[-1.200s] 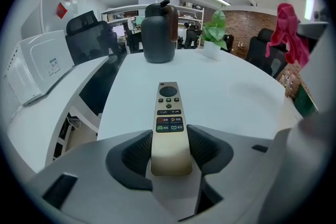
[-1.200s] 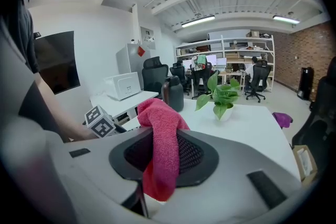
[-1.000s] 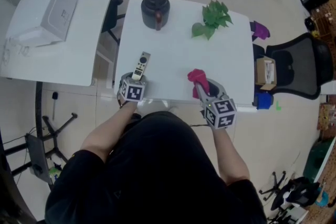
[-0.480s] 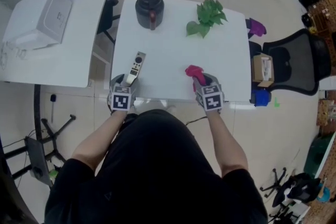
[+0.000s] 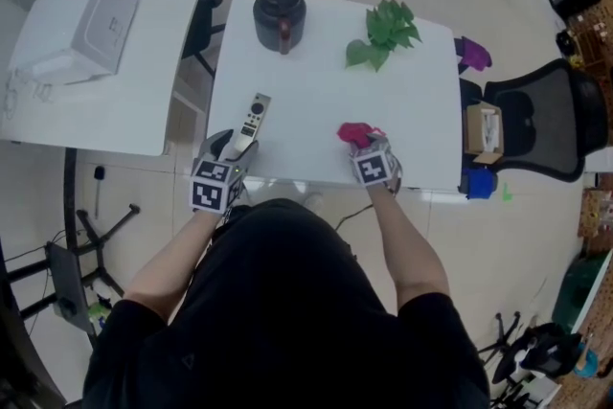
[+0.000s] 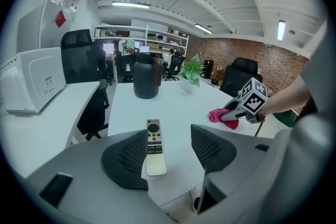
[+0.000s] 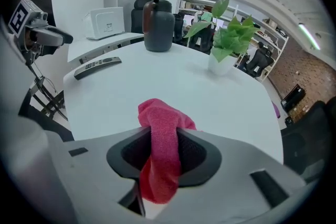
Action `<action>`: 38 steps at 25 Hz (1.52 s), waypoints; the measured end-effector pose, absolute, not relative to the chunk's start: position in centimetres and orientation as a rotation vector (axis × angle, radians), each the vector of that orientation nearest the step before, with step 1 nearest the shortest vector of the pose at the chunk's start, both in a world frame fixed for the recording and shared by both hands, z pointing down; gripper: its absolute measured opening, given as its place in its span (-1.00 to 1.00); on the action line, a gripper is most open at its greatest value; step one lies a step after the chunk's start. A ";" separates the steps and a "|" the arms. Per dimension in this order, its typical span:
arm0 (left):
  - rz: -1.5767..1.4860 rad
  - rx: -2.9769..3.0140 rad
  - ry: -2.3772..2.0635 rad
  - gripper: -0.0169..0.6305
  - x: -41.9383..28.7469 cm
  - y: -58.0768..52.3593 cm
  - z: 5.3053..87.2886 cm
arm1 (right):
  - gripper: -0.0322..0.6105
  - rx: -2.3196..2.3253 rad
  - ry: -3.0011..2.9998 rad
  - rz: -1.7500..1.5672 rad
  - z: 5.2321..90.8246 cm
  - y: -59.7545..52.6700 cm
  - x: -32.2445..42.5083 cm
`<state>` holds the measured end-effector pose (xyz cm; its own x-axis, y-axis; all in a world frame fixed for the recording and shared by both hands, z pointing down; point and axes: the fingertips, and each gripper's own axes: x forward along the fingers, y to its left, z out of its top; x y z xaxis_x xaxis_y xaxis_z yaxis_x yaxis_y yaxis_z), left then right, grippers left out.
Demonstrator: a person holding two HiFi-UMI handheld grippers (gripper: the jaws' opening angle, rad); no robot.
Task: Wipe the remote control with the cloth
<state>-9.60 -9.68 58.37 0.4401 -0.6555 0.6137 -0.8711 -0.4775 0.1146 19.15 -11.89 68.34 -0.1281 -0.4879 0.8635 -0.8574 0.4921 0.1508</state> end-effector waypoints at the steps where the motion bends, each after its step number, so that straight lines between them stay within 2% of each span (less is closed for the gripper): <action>1: 0.704 2.291 -1.291 -0.14 -9.5 -9.8 58.1 | -0.45 1.134 -1.783 0.490 68.3 -11.9 19.1; 5: 0.711 2.343 -1.268 -0.14 -8.6 -10.2 57.2 | -0.32 1.147 -1.806 0.542 67.8 -10.9 19.6; 12: 0.682 2.460 -1.201 -0.14 -6.4 -11.1 54.4 | -0.31 1.360 -1.953 0.435 59.7 -10.7 20.4; 18: 0.650 2.571 -1.105 -0.14 -3.4 -11.4 51.3 | -0.31 1.388 -2.205 0.392 51.2 -10.1 14.5; 26: 0.574 2.719 -1.024 -0.18 -0.1 -11.3 45.8 | -0.31 1.346 -2.402 0.377 45.9 -9.1 8.8; 29: 0.544 2.779 -1.018 -0.31 0.4 -11.0 43.8 | -0.38 1.350 -2.440 0.359 44.6 -8.9 7.6; 36: 0.540 2.857 -1.060 -0.80 0.4 -10.4 42.2 | -0.67 1.352 -2.502 0.327 42.7 -8.5 5.9; 37: 0.545 2.864 -1.054 -0.94 0.4 -10.3 42.2 | -0.69 1.350 -2.509 0.327 42.4 -8.5 5.7; 38: 0.553 2.872 -1.042 -0.95 0.5 -10.2 42.3 | -0.72 1.347 -2.514 0.324 42.3 -8.5 5.6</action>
<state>0.48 -10.20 42.30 0.7113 -0.6142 0.3418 -0.6272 -0.7741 -0.0858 5.58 -8.52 42.34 -0.5309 -0.7770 0.3383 -0.8373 0.5424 -0.0683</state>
